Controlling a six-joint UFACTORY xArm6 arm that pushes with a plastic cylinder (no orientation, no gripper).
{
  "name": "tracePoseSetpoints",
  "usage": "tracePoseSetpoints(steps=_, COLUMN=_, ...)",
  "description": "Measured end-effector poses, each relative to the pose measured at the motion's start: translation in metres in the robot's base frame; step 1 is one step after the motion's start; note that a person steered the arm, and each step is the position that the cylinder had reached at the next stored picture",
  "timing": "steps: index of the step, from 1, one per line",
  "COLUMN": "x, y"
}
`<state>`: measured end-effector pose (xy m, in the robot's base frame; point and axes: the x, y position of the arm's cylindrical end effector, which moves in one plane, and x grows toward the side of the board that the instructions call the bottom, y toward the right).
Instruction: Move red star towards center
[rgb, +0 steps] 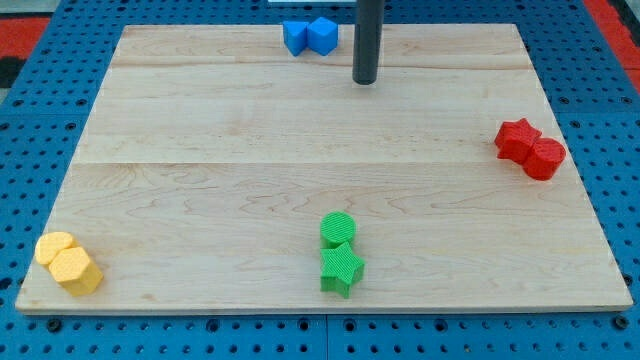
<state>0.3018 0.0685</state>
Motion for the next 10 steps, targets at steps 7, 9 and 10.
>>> tracePoseSetpoints(steps=7, x=0.076, y=0.226)
tracePoseSetpoints(steps=9, x=0.105, y=0.233)
tracePoseSetpoints(steps=10, x=0.105, y=0.198)
